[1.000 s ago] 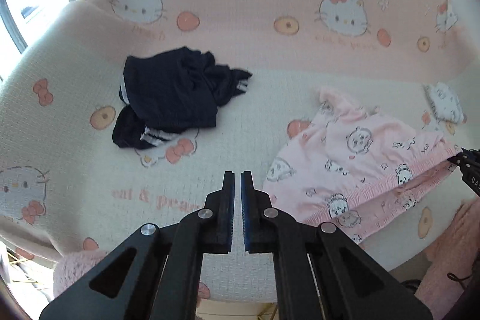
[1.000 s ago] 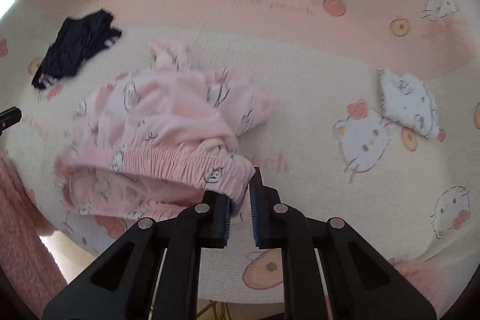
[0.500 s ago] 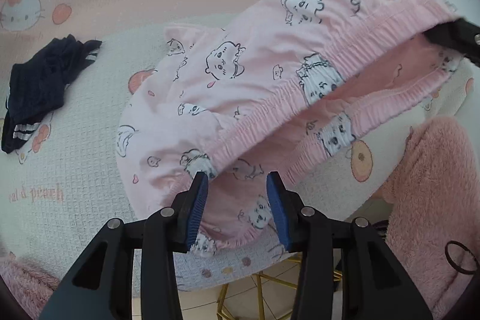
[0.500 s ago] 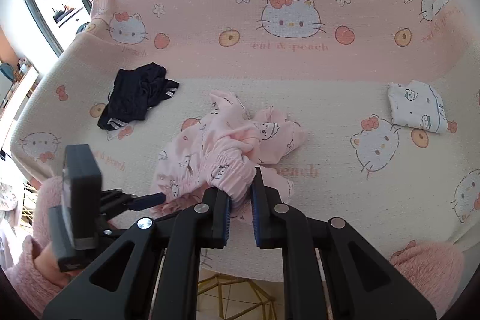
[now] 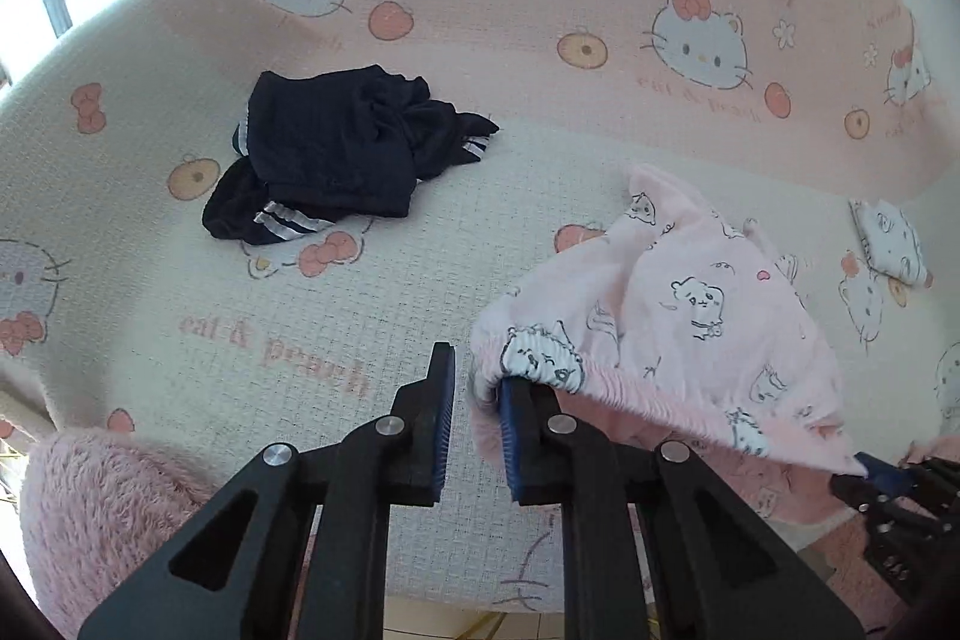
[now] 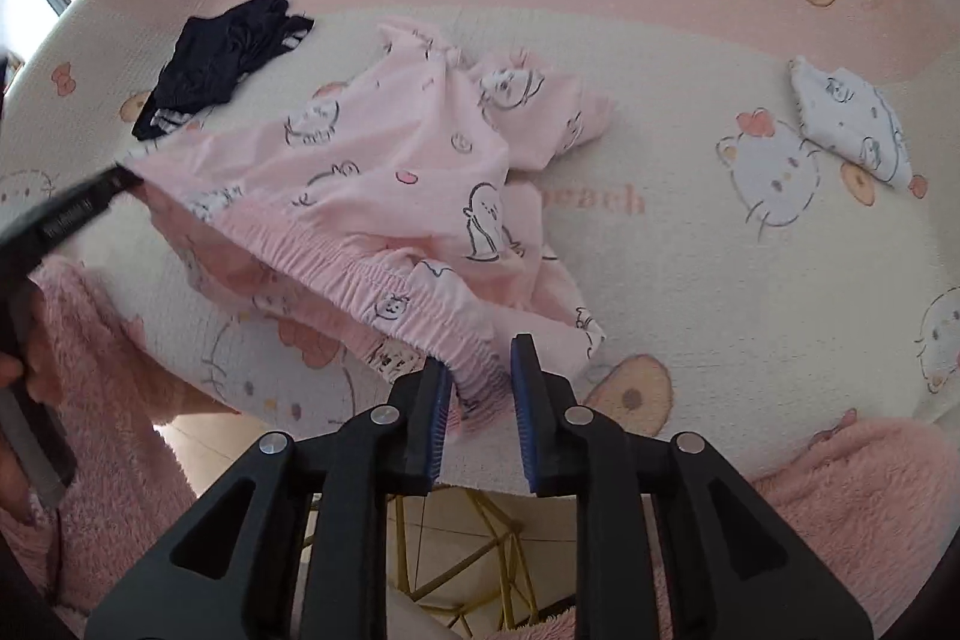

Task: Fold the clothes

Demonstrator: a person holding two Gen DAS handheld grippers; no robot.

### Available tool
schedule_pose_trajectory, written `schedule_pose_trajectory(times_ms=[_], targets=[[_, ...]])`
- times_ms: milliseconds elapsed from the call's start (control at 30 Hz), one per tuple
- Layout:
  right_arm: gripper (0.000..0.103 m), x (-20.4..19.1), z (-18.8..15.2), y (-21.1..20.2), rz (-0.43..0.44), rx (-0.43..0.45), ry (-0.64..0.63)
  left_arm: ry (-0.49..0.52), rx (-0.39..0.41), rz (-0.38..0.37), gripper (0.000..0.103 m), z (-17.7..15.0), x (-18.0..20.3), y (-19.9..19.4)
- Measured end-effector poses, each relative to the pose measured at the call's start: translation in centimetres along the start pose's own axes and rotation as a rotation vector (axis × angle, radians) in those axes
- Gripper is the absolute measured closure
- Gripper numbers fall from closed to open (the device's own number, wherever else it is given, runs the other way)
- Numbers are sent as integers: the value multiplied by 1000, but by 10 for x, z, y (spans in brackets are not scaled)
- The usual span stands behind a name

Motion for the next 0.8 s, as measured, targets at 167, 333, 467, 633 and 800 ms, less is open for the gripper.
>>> schedule_pose_trajectory(times_ms=[167,333,467,633,800], targets=[[83,-10,-12,34,-22,-20,-30,16,-62,-63,88,-22,3,25],[83,-4,-20,52,-10,-53,-12,-11,-203,-211,88,-46,16,57],[84,7,-20,66,6,-73,13,11,-199,-254,93,-47,29,60],[93,19,-16,54,45,-26,65,25,-123,-279,96,-42,31,37],[93,38,-9,1,85,97,135,1,-31,-328,96,-30,19,-8]])
Point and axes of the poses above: each gripper's, at about its wrist camera, not at the fingertips, and y roughly the way its jaws point, x to its right, z to its top, the point moved 5 cm from there along y, roughly the way its jaws point, and after that the axes turned 6 degrees about -x, right-handed, at the moved point
